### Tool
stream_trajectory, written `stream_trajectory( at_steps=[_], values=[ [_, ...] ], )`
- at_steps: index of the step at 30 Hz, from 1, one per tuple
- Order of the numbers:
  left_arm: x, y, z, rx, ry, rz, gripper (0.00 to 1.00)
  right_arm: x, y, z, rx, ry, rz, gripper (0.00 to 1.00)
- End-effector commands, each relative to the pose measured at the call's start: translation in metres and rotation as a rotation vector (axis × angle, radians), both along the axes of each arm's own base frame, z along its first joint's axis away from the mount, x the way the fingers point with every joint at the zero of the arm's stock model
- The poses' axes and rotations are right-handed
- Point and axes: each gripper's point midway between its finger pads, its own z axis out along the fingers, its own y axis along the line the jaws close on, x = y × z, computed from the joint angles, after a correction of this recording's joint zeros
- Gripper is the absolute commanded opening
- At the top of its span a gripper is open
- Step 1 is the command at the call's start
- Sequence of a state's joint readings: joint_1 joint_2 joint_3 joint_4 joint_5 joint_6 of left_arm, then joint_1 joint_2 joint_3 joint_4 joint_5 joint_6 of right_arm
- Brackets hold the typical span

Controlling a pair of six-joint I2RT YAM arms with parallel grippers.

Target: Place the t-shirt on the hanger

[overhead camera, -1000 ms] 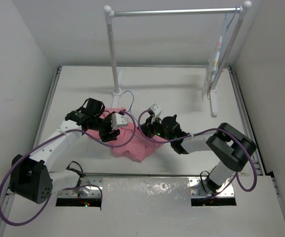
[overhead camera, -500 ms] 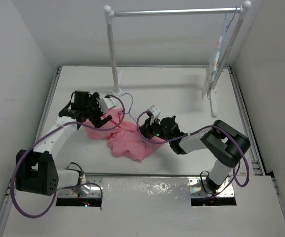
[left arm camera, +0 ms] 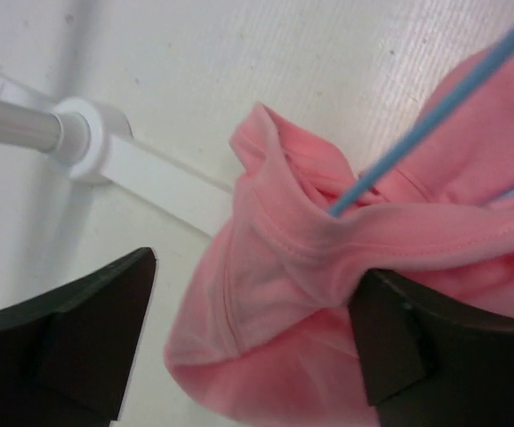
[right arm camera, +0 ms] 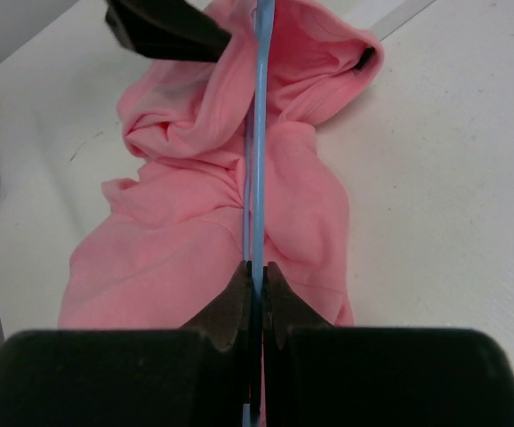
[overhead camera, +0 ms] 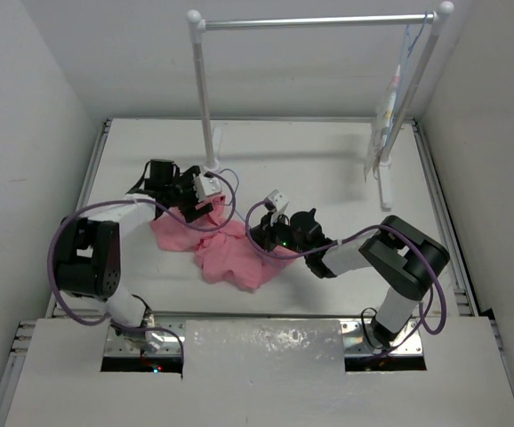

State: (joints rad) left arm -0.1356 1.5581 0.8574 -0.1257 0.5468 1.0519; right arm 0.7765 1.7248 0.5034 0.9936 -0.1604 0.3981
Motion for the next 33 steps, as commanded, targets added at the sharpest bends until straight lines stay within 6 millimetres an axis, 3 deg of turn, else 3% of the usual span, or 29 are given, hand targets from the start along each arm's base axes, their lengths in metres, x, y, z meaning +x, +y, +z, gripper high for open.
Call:
stream_trajectory(
  at_steps=[1,3,4,6,7,9,10,11,14,19,23,28,33],
  values=[
    [0.017,-0.017,0.019,-0.040,-0.081,-0.125,0.75,0.002,0.011,0.017,0.031,-0.058,0.036,0.00],
    [0.012,-0.020,0.010,-0.035,-0.075,-0.163,0.65,0.003,0.010,0.015,0.008,-0.064,0.041,0.00],
    [0.008,-0.022,0.007,-0.042,-0.062,-0.182,0.55,0.004,0.011,0.018,0.007,-0.075,0.044,0.00],
    [0.004,-0.024,0.001,-0.038,-0.040,-0.220,0.49,0.003,0.011,0.017,-0.007,-0.084,0.054,0.00],
    [0.002,-0.027,0.000,-0.044,-0.028,-0.241,0.40,0.005,0.012,0.019,-0.015,-0.100,0.060,0.00],
    [-0.006,-0.029,-0.003,-0.042,0.022,-0.285,0.31,0.008,0.014,0.020,-0.040,-0.120,0.069,0.00],
    [-0.006,-0.032,0.001,-0.049,0.023,-0.302,0.12,0.010,0.014,0.022,-0.045,-0.128,0.070,0.00],
    [-0.014,-0.032,-0.001,-0.053,0.062,-0.311,0.08,0.011,0.014,0.024,-0.051,-0.134,0.071,0.00],
    [-0.031,-0.039,0.008,-0.072,0.079,-0.369,0.05,0.014,0.017,0.035,-0.057,-0.171,0.081,0.00],
    [-0.062,-0.053,0.041,-0.145,0.034,-0.450,0.06,0.013,0.012,0.054,-0.073,-0.238,0.090,0.00],
    [-0.074,-0.060,0.069,-0.199,0.001,-0.432,0.06,0.012,0.002,0.073,-0.088,-0.310,0.059,0.00],
    [-0.091,-0.067,0.067,-0.179,0.055,-0.451,0.05,0.009,0.002,0.087,-0.128,-0.394,0.036,0.00],
    [-0.082,-0.060,0.069,-0.153,0.096,-0.354,0.00,0.013,-0.004,0.103,-0.154,-0.473,-0.001,0.00]
  ],
)
